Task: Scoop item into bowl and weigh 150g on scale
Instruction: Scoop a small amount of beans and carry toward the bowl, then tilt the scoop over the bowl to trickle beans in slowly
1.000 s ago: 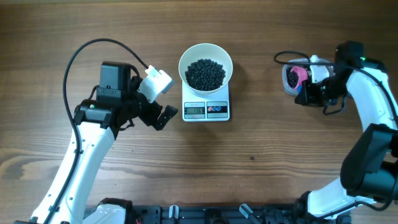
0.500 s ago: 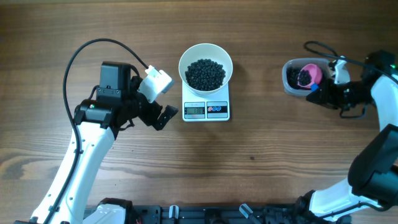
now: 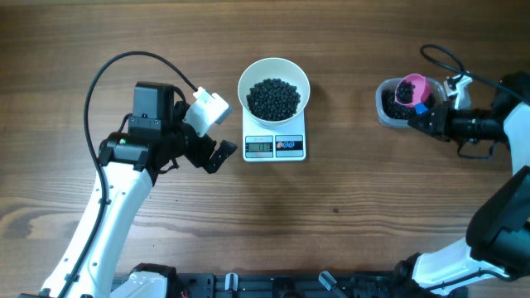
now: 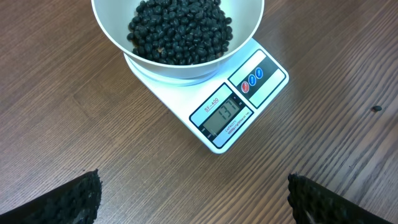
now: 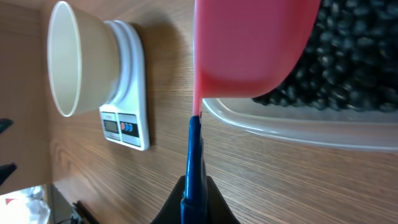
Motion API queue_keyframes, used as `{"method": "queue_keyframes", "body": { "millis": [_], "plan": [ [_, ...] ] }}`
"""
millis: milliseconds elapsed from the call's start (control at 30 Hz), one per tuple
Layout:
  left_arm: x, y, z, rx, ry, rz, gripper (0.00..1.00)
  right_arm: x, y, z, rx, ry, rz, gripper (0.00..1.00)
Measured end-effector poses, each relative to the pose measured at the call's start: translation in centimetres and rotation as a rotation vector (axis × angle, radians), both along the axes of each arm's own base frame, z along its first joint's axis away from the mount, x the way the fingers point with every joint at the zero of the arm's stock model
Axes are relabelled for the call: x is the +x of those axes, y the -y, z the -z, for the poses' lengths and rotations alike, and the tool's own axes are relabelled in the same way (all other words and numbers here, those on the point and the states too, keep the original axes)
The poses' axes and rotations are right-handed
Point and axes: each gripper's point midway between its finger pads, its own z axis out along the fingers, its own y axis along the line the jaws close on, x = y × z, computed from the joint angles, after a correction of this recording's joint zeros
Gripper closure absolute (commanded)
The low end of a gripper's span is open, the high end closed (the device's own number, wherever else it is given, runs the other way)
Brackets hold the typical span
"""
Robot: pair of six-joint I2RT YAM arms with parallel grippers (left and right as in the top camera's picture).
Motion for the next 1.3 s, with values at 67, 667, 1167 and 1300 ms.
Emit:
{"method": "queue_keyframes", "body": {
  "millis": [67, 667, 1167, 1300],
  "plan": [
    [0.0, 0.0, 0.0, 0.000, 0.000, 0.000, 0.00, 0.1, -0.3, -0.3, 0.023, 0.015, -0.006, 0.96],
    [0.0, 0.0, 0.0, 0.000, 0.000, 0.000, 0.00, 0.0, -6.0, -2.9, 0.195, 0.082, -0.145, 0.96],
    [0.0, 0.0, 0.0, 0.000, 0.000, 0.000, 0.00, 0.6, -16.8, -3.9, 0.204, 0.108, -0.385, 0.96],
    [0.0, 0.0, 0.0, 0.000, 0.000, 0.000, 0.00, 0.4, -19.3, -4.2, 0.190, 0.099, -0.432, 0.96]
  ]
}}
